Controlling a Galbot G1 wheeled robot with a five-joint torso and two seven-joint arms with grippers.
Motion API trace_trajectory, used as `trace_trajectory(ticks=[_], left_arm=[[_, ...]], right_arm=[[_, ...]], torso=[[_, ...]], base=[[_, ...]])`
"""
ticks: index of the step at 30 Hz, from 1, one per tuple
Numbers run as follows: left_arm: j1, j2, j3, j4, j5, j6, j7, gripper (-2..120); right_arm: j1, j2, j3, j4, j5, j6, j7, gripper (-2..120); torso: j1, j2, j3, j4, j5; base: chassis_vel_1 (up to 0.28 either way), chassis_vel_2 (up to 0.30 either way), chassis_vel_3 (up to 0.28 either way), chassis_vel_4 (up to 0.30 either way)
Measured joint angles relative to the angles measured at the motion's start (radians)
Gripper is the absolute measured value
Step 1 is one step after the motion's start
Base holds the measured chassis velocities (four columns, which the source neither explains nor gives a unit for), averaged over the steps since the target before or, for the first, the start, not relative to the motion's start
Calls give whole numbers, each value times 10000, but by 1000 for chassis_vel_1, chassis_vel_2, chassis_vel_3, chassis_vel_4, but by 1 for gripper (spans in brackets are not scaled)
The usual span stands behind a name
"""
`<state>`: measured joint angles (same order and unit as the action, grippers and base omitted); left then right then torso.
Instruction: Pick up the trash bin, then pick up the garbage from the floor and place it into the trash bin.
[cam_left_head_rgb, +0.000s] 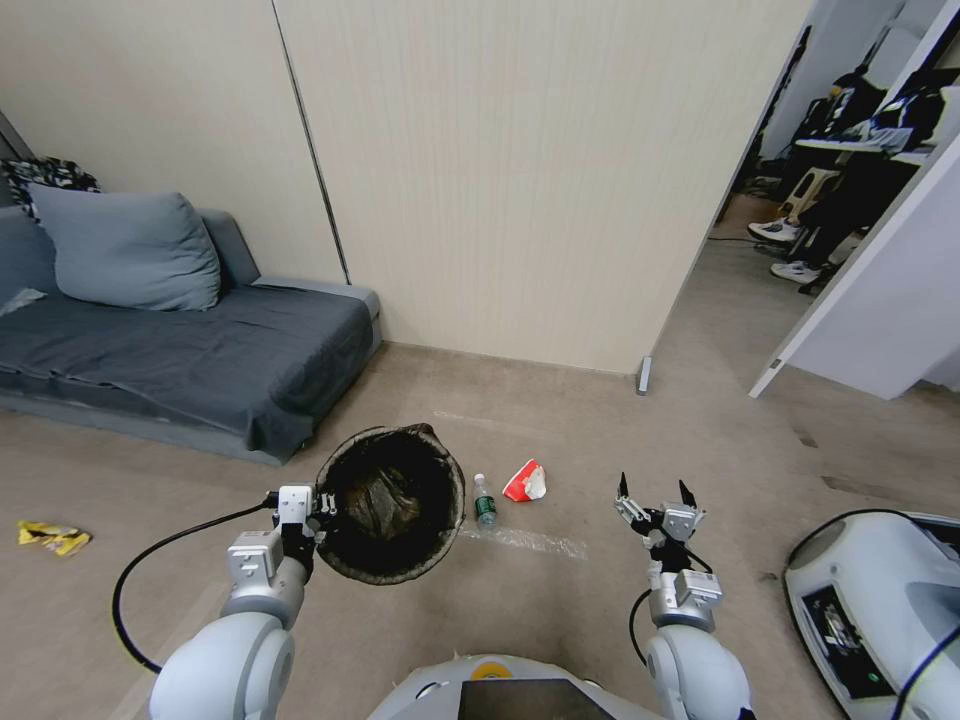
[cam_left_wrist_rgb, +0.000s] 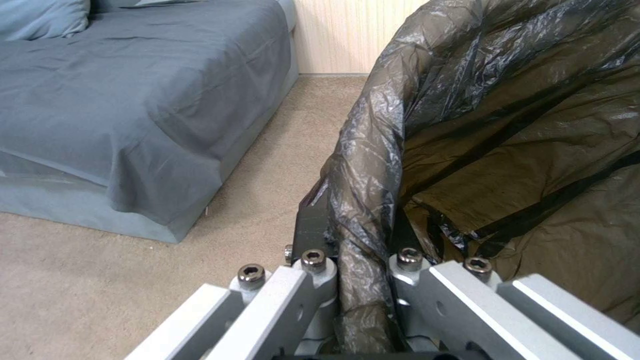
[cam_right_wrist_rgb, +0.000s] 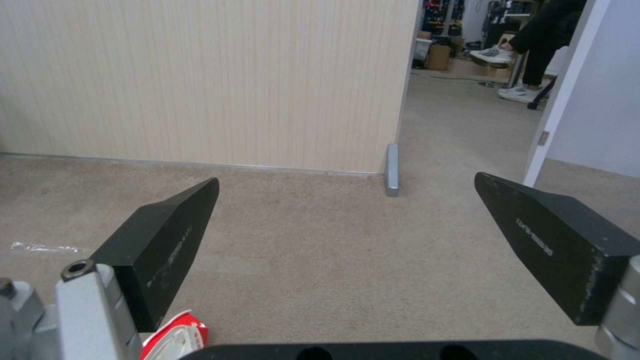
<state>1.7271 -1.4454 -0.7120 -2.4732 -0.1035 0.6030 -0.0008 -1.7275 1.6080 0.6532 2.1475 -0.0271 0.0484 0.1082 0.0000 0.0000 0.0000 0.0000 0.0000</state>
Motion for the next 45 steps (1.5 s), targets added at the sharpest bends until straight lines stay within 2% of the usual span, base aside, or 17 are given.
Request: trace_trajectory(ticks=[31, 36, 38, 44, 45], left_arm=[[-25, -15, 10, -10, -32, 27, 51, 1], [-51, -15, 44, -79, -58, 57, 59, 1], [-52, -16, 50, -131, -89, 77, 60, 1], [-28, -10, 48, -231, -215, 164, 61, 1], [-32, -5, 56, -259, -254, 203, 56, 1]], right_arm=[[25, 0, -28, -88, 49, -112, 81, 100], [193, -67, -108, -290, 815, -891, -491, 100], [409, -422, -171, -469, 1599, -1614, -824, 100], [871, -778, -282, -851, 2251, -2523, -1527, 100], [1222, -969, -422, -1077, 2452, -2957, -1721, 100]], torso=[[0, 0, 0, 0, 0], [1, 0, 0, -1, 1], [0, 0, 0, 0, -1], [0, 0, 0, -1, 0], [0, 0, 0, 0, 1]], base=[[-83, 75, 75, -82], [-15, 24, 20, -20], [0, 0, 0, 0], [0, 0, 0, 0], [0, 0, 0, 0]])
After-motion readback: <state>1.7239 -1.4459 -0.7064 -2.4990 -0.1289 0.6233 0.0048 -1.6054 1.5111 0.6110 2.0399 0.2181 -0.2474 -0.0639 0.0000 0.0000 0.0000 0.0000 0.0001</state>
